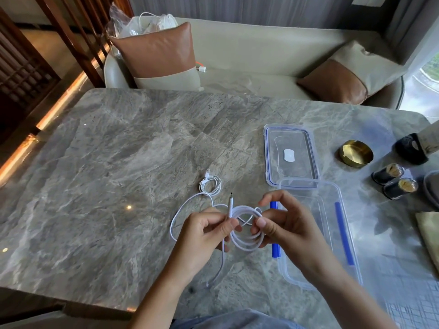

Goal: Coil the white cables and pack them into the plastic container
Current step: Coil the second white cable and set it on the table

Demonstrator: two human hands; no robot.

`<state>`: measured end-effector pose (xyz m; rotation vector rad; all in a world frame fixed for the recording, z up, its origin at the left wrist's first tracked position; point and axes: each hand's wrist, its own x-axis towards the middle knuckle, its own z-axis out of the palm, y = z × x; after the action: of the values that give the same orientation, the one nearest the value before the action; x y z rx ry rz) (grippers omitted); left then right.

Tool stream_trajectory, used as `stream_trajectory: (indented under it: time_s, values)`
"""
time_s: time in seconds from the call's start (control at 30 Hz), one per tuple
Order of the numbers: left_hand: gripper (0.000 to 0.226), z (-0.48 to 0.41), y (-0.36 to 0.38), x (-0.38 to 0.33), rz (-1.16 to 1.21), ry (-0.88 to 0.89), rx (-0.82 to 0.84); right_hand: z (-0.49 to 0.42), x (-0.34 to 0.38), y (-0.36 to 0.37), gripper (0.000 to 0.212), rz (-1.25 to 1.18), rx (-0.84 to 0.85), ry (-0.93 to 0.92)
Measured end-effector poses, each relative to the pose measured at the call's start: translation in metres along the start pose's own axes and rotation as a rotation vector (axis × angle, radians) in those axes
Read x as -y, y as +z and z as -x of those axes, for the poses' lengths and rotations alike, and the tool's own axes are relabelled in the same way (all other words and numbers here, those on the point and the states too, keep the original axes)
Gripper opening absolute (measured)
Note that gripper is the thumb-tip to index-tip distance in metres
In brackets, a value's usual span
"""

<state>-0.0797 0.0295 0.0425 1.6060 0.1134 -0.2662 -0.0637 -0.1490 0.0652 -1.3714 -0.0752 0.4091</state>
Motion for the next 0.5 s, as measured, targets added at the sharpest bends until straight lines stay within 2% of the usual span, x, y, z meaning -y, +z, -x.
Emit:
stream_trajectory:
  time_s: [0.13,0.23,0.3,0.43,0.5]
  values:
    - [0.021,-0.002,0.004,-0.002,0.14,-0.043,-0.064,-0.006,-0.005,0.004,0.024,-0.026,-0.057,-0.014]
    - [0.022,-0.006,0.008,-0.005,0.234,-0.056,-0.156,-0.008,-0.013,0.006,0.019,-0.012,-0.199,-0.044]
    - [0.023,-0.009,0.01,-0.008,0.341,-0.037,-0.249,-0.007,-0.021,0.005,0.032,-0.003,-0.23,0.031]
    - [0.021,-0.015,0.012,-0.015,0.492,0.001,-0.339,0.001,-0.037,0.02,0.061,-0.087,0.139,0.495]
    - [0.022,-0.015,0.017,-0.017,0.482,0.008,-0.332,0.002,-0.045,0.029,0.061,-0.275,0.186,0.637]
